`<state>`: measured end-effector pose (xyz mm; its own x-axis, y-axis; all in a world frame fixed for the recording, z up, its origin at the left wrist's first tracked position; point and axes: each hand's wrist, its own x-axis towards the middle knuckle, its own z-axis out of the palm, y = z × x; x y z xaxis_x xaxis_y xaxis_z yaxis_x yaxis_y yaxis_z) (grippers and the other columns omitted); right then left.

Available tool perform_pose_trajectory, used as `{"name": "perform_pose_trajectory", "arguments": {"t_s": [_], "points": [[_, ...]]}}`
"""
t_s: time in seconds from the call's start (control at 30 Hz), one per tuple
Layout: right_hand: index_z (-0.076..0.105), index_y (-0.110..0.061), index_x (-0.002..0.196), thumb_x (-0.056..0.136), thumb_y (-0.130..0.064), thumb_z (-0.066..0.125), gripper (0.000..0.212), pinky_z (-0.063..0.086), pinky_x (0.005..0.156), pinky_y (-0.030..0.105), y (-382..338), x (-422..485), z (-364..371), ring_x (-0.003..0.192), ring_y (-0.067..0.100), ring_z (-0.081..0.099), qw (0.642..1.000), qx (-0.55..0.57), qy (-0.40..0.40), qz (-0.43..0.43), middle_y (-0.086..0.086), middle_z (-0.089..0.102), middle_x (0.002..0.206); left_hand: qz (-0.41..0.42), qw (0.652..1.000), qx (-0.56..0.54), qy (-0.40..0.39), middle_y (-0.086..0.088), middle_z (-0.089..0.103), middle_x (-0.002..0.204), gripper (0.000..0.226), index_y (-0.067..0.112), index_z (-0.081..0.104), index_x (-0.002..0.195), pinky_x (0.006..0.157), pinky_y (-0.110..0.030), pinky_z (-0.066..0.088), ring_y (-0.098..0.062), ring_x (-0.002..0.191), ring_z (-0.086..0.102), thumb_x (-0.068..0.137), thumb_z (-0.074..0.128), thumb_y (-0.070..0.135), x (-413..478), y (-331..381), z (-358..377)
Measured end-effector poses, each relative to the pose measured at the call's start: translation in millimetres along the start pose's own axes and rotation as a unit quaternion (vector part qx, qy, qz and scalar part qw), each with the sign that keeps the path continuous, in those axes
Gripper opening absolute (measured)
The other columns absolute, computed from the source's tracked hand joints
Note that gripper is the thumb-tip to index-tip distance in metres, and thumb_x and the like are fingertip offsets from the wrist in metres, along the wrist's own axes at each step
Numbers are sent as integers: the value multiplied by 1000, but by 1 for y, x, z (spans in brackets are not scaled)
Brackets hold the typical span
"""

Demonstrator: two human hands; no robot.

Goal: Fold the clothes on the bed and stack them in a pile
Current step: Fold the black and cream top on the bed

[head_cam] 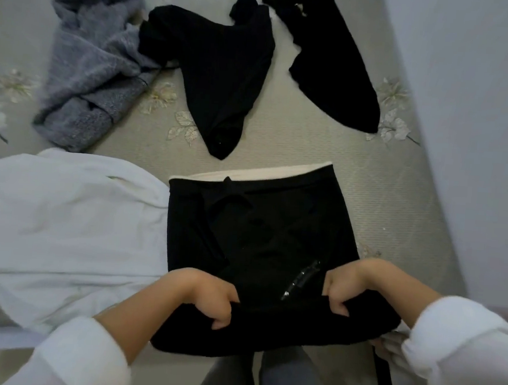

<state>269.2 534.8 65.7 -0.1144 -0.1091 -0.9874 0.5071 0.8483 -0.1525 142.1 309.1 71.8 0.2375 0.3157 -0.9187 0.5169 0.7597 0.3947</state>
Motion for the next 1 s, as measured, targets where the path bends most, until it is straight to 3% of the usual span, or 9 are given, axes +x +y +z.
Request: {"name": "perform_pose_trajectory", "arguments": {"t_s": [0.17, 0.3, 0.4, 0.53, 0.63, 0.73, 0.83, 0.93, 1.0], "points": [[56, -16, 57, 64, -8, 65, 14, 40, 61, 27, 14, 2, -38, 69, 16, 52, 994, 57, 94, -26, -1, 54, 65, -26, 993, 11, 118, 0, 67, 99, 27, 21, 69, 93, 85, -36, 53, -19, 90, 63, 70, 61, 30, -1, -18, -49], [59, -20, 94, 79, -31, 65, 20, 40, 65, 27, 7, 5, -87, 85, 20, 56, 965, -74, 248, -36, 1, 55, 92, -45, 977, 20, 206, 4, 63, 80, 9, 26, 61, 68, 64, -26, 49, -14, 77, 62, 77, 61, 27, 1, -37, -96], [54, -18, 118, 86, -34, 56, 36, 39, 78, 34, 1, 21, -121, 102, 26, 59, 915, -198, 350, -20, 6, 59, 111, -91, 946, 60, 304, 4, 61, 84, 10, 26, 59, 75, 63, -28, 45, -16, 81, 60, 81, 59, 34, 11, -49, -125], [52, -15, 111, 90, -28, 48, 25, 31, 98, 45, 4, 51, -150, 105, 25, 57, 852, -275, 445, 10, 5, 64, 108, -138, 880, 90, 447, 1, 61, 92, 19, 21, 59, 95, 64, -29, 39, -22, 90, 59, 87, 54, 38, 31, -62, -150], [52, -15, 114, 92, -32, 44, 29, 26, 104, 48, 17, 74, -154, 115, 22, 50, 856, -198, 477, 1, 3, 61, 113, -145, 852, 95, 495, -1, 60, 87, 15, 17, 54, 89, 63, -30, 33, -24, 82, 59, 89, 50, 31, 50, -65, -155], [54, -18, 120, 88, -44, 47, 41, 26, 104, 46, 34, 87, -153, 122, 20, 41, 876, -62, 478, -26, 1, 53, 123, -164, 856, 84, 483, 4, 48, 71, 13, 17, 48, 84, 66, -31, 31, -21, 71, 50, 91, 46, 28, 68, -68, -154], [52, -22, 125, 81, -43, 58, 50, 31, 101, 43, 50, 89, -159, 125, 21, 36, 891, -32, 452, -19, -1, 45, 131, -186, 855, 80, 477, 6, 43, 65, 15, 17, 45, 80, 70, -32, 29, -19, 67, 47, 92, 42, 25, 78, -71, -157], [58, -18, 114, 80, -29, 62, 35, 41, 89, 37, 59, 89, -169, 111, 22, 47, 888, -10, 460, -21, 0, 53, 112, -217, 843, 64, 488, 6, 46, 63, 18, 17, 47, 72, 83, -35, 31, -18, 66, 46, 90, 43, 19, 78, -74, -163], [62, -13, 107, 81, -20, 63, 27, 41, 86, 36, 58, 91, -176, 104, 23, 51, 854, 13, 518, -41, 2, 56, 103, -242, 820, 55, 515, 5, 44, 60, 15, 15, 53, 71, 99, -40, 25, -18, 67, 45, 85, 46, 13, 77, -74, -169]]}}
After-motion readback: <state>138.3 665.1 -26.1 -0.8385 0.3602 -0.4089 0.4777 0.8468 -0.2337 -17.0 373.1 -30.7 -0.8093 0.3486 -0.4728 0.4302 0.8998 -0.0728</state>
